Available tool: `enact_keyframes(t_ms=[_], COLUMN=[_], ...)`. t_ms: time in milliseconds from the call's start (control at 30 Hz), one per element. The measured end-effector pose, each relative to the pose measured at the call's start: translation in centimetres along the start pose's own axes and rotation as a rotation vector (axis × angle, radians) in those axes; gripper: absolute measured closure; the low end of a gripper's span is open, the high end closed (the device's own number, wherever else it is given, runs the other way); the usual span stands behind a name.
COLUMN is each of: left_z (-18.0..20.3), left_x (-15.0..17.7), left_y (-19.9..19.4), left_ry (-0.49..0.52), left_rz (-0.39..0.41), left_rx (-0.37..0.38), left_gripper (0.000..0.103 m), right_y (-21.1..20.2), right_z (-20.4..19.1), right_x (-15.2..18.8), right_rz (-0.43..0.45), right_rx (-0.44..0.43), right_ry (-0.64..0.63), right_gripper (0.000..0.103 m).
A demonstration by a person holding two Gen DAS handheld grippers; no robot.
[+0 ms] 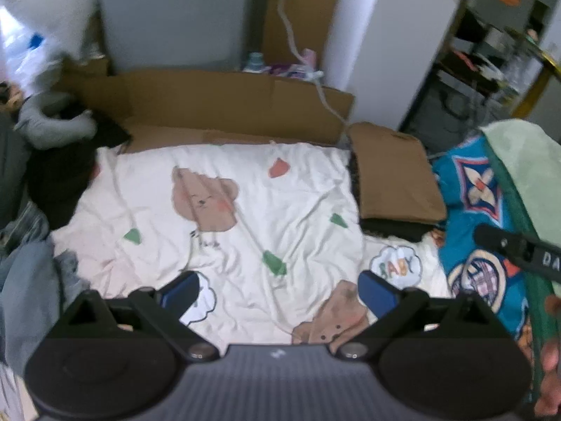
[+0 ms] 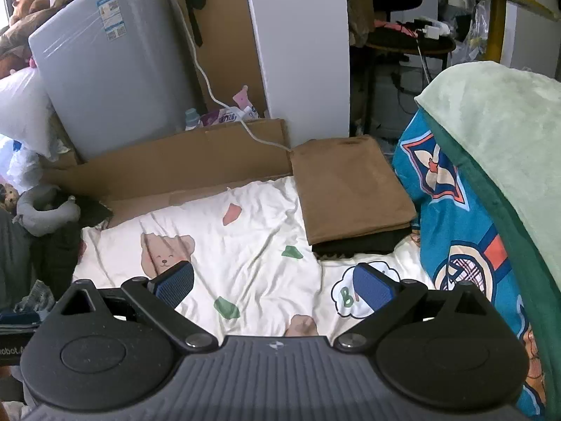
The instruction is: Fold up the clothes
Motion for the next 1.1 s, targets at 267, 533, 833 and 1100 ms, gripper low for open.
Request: enact_keyframes(t_ms=[267, 533, 833, 1100], left_z=[-1.3, -3.6, -5.5, -5.2], left_x=[3.0, 5.5, 7.5, 7.6], left_y=[2.2, 2.1, 2.4, 1.9], left_ry=[-0.020, -0.081, -0.148, -0.135], left_rz=[-0.027, -0.058, -0.117, -0.120], left_rx=[-0.075, -0.122, -0.136, -0.128], left_gripper=[0.003, 0.003, 0.003, 0.002], right_y=[2.7, 4.4, 3.4, 3.2], right_z=[-0.9, -2.3, -4.9, -6.3], right_x=[3.6, 6.9, 8.3, 8.9], right_rz=[-0.092, -0.218, -0.226, -0.252], right_rx=[-0.039, -0.077, -0.088, -0.096], right_ry=[-0.032, -0.068, -0.116, -0.120], right_gripper=[0.003, 0.003, 0.003, 0.003])
Point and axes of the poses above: each gripper's, at about its wrist camera, not at the fingertips, and y roughly the way its jaws point, z to its right, x to its underside, the point moved 8 cm from there along y, roughly the way its jaws point, and after that the axes turned 8 degrees about -x, right-handed, at the moved point
